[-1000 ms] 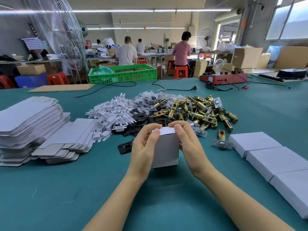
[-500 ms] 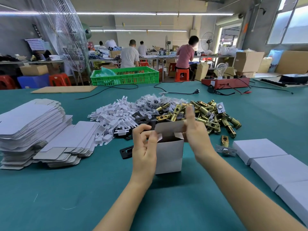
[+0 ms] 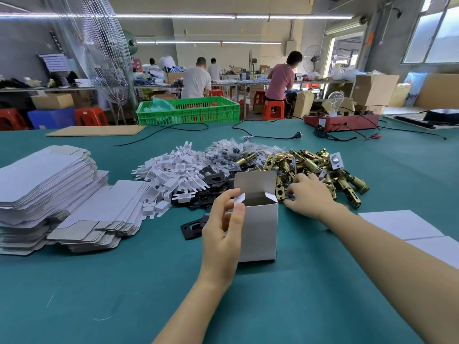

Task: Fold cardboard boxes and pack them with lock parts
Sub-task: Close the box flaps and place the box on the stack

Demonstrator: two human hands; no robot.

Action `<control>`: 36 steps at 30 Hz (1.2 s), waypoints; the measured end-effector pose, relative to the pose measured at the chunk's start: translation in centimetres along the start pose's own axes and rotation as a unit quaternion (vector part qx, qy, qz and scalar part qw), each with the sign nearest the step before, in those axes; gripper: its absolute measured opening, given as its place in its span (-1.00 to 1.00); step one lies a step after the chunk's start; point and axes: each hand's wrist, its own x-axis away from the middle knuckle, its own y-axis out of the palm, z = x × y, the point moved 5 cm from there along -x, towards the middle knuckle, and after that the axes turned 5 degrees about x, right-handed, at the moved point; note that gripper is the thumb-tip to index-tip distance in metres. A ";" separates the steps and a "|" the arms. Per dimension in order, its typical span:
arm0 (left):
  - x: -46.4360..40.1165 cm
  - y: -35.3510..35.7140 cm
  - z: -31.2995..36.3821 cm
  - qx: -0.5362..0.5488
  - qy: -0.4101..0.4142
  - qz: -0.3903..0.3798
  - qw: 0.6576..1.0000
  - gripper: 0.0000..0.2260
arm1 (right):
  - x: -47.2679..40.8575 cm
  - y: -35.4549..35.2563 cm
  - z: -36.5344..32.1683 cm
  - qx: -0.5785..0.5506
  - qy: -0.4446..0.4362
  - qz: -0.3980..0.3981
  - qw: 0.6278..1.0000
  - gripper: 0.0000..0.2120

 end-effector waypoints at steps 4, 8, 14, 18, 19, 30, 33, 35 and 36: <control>0.1 0.0 0.1 -0.010 -0.010 -0.008 1.000 -0.76 | 0.1 -0.2 -0.6 0.062 -0.035 -0.015 0.997 -0.62; 0.1 0.0 0.0 -0.028 -0.010 -0.016 0.999 -0.72 | 0.5 -0.4 -0.7 0.062 -0.059 -0.062 0.994 -0.68; 0.1 0.0 0.0 -0.033 -0.007 -0.016 0.999 -0.72 | 1.9 -0.5 -1.3 -0.038 -0.042 -0.015 0.998 -0.81; 0.2 -0.1 0.0 -0.033 -0.008 -0.009 0.999 -0.76 | 3.4 0.4 -1.4 0.002 -0.011 -0.015 1.000 -0.74; 0.2 -0.1 0.0 -0.034 -0.005 -0.006 0.999 -0.76 | 3.7 0.5 -1.3 0.010 0.006 -0.003 1.000 -0.73; 0.1 -0.2 -0.3 -0.026 0.000 -0.008 1.000 -0.76 | 6.0 -4.4 -0.3 -0.795 0.158 0.051 0.584 -0.75; 0.0 -0.2 -0.4 -0.016 0.003 -0.006 1.000 -0.75 | 6.6 -6.6 -1.4 -0.916 0.159 -0.047 0.366 -0.72; 0.0 -0.2 -0.4 -0.015 0.005 -0.003 1.000 -0.74 | 7.1 -8.3 -2.3 -0.914 0.123 -0.080 0.377 -0.78; 0.0 -0.2 -0.4 -0.016 0.006 -0.003 1.000 -0.74 | 7.4 -9.1 -2.7 -0.903 0.100 -0.081 0.410 -0.83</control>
